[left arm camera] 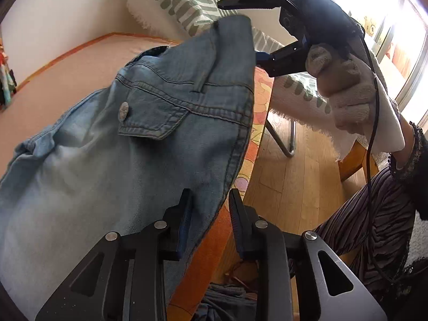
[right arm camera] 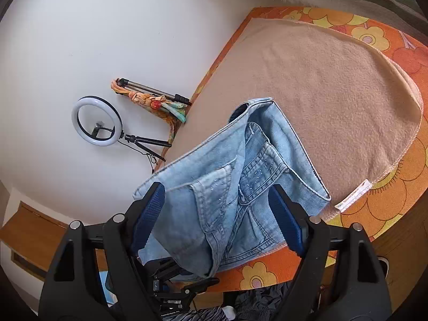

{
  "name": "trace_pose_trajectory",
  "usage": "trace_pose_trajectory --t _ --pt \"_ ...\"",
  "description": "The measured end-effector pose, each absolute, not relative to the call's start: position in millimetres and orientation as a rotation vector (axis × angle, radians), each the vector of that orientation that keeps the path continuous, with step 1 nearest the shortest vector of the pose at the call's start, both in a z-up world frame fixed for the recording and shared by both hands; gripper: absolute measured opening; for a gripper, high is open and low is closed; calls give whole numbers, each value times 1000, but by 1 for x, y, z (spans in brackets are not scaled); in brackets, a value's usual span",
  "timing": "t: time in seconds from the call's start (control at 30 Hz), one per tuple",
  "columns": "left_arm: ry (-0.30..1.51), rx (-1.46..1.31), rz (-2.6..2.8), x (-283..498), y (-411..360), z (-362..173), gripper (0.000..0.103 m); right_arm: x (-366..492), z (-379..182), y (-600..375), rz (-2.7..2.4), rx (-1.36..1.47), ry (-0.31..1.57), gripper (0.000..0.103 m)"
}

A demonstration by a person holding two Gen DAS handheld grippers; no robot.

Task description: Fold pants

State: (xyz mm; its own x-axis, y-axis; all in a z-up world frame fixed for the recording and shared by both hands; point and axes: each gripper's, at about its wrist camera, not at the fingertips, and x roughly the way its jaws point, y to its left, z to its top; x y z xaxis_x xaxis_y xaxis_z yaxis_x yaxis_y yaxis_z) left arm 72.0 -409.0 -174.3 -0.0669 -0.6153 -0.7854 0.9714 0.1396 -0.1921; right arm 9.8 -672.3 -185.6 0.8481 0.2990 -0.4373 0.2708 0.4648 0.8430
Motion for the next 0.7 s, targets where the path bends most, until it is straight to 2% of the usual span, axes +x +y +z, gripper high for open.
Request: trace_pose_trajectory --t 0.1,0.23,0.3,0.47,0.6,0.7 --pt "890 514 -1436 69 -400 -163 26 21 -193 -674 51 1113 626 88" --pt "843 481 -1351 104 -384 -141 39 31 -204 -678 -67 1026 700 87" --pt "841 422 -1253 137 -377 -132 39 36 -209 -682 -98 1009 718 87" --pt "934 254 -1089 216 -365 -129 39 54 -213 -686 -130 968 738 70" --pt "914 377 -1040 224 -393 -142 40 69 -213 -684 -150 930 759 62" --pt "917 478 -986 227 -410 -156 46 76 -213 -685 -168 907 770 58"
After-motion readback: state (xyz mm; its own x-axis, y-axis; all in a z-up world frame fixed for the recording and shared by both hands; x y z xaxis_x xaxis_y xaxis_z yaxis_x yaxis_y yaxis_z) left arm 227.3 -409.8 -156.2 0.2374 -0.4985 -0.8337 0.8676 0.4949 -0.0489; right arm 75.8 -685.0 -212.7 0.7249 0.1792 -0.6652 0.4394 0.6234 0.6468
